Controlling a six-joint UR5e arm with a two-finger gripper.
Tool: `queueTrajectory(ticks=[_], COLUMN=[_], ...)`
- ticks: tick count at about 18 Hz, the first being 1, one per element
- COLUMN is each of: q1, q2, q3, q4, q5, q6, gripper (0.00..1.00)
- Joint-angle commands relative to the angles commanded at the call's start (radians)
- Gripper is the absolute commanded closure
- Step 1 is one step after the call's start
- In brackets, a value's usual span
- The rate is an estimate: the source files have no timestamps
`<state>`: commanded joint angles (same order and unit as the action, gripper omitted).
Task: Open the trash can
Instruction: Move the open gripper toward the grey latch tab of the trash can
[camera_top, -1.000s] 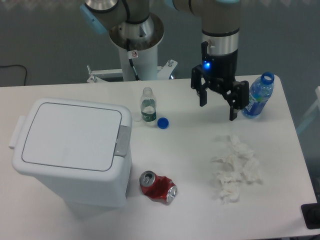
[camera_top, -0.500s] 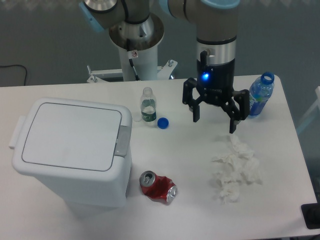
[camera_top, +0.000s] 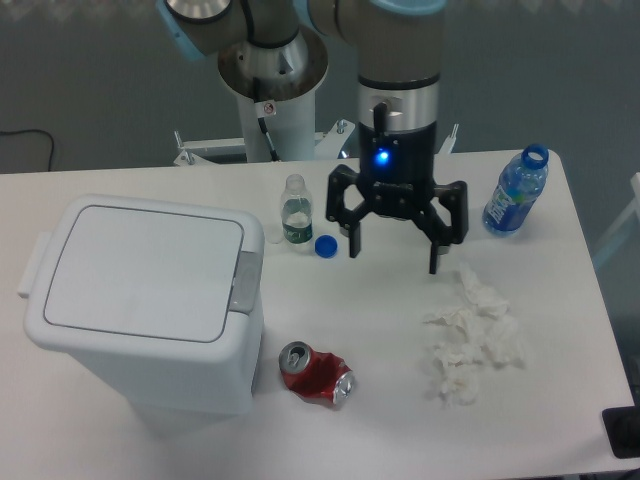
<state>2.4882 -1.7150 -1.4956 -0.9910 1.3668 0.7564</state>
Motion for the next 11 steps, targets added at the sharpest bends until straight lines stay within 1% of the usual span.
queueTrajectory(ticks=[3, 11], q1=[-0.015, -0.061], q2=[0.002, 0.000], q3=[0.005, 0.009], q4=[0.000, 0.000], q5=[0.000, 0.000], q6=[-0.034, -0.205], gripper=[0.00, 0.00])
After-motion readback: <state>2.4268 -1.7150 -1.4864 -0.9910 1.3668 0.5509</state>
